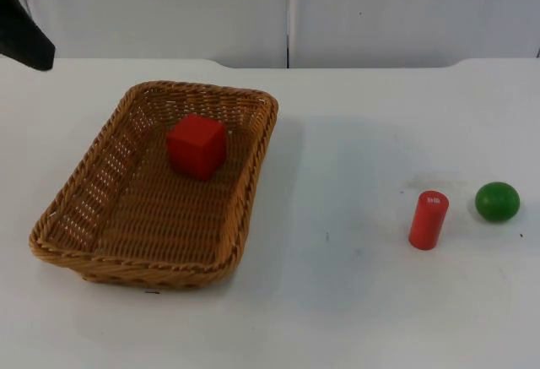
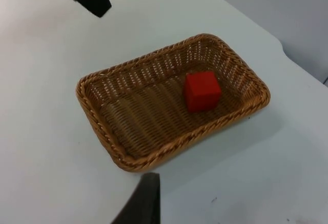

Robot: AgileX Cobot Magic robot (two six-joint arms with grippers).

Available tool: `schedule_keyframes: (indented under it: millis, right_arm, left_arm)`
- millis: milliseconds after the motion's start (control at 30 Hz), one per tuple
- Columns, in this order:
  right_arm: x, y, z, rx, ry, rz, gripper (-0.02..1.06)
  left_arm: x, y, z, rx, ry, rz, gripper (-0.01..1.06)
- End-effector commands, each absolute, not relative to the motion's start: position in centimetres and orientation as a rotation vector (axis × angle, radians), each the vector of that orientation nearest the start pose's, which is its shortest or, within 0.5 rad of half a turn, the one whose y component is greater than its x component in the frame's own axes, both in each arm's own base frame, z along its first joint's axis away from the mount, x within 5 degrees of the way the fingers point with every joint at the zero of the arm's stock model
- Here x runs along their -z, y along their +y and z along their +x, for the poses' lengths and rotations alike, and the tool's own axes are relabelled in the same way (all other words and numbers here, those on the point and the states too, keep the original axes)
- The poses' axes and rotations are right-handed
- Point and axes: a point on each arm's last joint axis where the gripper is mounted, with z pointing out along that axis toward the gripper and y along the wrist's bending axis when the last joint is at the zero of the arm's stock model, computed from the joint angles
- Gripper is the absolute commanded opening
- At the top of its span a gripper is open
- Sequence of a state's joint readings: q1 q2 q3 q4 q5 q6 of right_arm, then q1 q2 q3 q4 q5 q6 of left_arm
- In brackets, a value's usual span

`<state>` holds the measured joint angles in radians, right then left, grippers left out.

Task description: Pick up the basket with the left hand and place the object to the left of the red cylinder into the basket with the right hand.

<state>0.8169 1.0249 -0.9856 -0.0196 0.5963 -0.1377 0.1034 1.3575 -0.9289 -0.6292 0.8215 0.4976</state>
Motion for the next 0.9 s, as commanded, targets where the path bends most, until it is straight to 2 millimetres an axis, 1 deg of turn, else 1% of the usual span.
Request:
schedule_keyframes:
  millis: [0, 100, 133, 233, 267, 300, 433, 467, 600, 633, 733, 767, 800, 867]
  right_arm:
    - [-37.2, 15.4, 14.7, -0.378, 1.877, -0.986, 0.90]
    - [-37.3, 15.4, 14.8, -0.380, 1.870, -0.983, 0.90]
    - [-37.3, 15.4, 14.8, -0.380, 1.870, -0.983, 0.90]
    - [-37.3, 15.4, 14.8, -0.382, 1.864, -0.980, 0.90]
    - [-37.3, 15.4, 14.8, -0.382, 1.864, -0.980, 0.90]
    - [-37.3, 15.4, 14.8, -0.382, 1.864, -0.980, 0.90]
    - [-37.4, 15.5, 14.8, -0.390, 1.860, -0.970, 0.90]
    - [-37.4, 15.5, 14.8, -0.390, 1.860, -0.970, 0.90]
    - [-37.3, 15.5, 14.8, -0.406, 1.877, -0.946, 0.90]
    - [-37.3, 15.5, 14.8, -0.406, 1.877, -0.946, 0.90]
    - [-36.3, 15.5, 14.8, -0.405, 1.887, -0.949, 0.90]
    - [-35.7, 15.5, 14.8, -0.405, 1.898, -0.949, 0.90]
    - [-35.7, 15.5, 14.8, -0.405, 1.898, -0.949, 0.90]
    - [-34.6, 15.5, 14.8, -0.406, 1.919, -0.948, 0.90]
  left_arm:
    - [-28.2, -1.4, 25.5, 0.537, 2.518, 0.060, 0.84]
    - [-29.3, -1.5, 24.2, 0.522, 2.465, 0.063, 0.84]
    - [-29.3, -1.5, 24.2, 0.522, 2.465, 0.063, 0.84]
    - [-30.1, -2.0, 22.7, 0.496, 2.399, 0.082, 0.84]
    - [-30.8, -2.4, 21.9, 0.492, 2.368, 0.112, 0.84]
    - [-30.8, -2.4, 21.9, 0.492, 2.368, 0.112, 0.84]
    - [-32.5, -3.7, 19.7, 0.489, 2.291, 0.216, 0.84]
    - [-32.5, -3.7, 19.7, 0.489, 2.291, 0.216, 0.84]
    - [-34.2, -4.1, 17.5, 0.464, 2.208, 0.285, 0.84]
    - [-34.2, -4.1, 17.5, 0.464, 2.208, 0.285, 0.84]
    - [-35.5, -3.9, 15.6, 0.421, 2.133, 0.311, 0.84]
    - [-35.8, -3.9, 15.1, 0.410, 2.116, 0.316, 0.84]
    - [-35.8, -3.9, 15.1, 0.410, 2.116, 0.316, 0.84]
    - [-36.3, -3.9, 14.3, 0.402, 2.086, 0.325, 0.84]
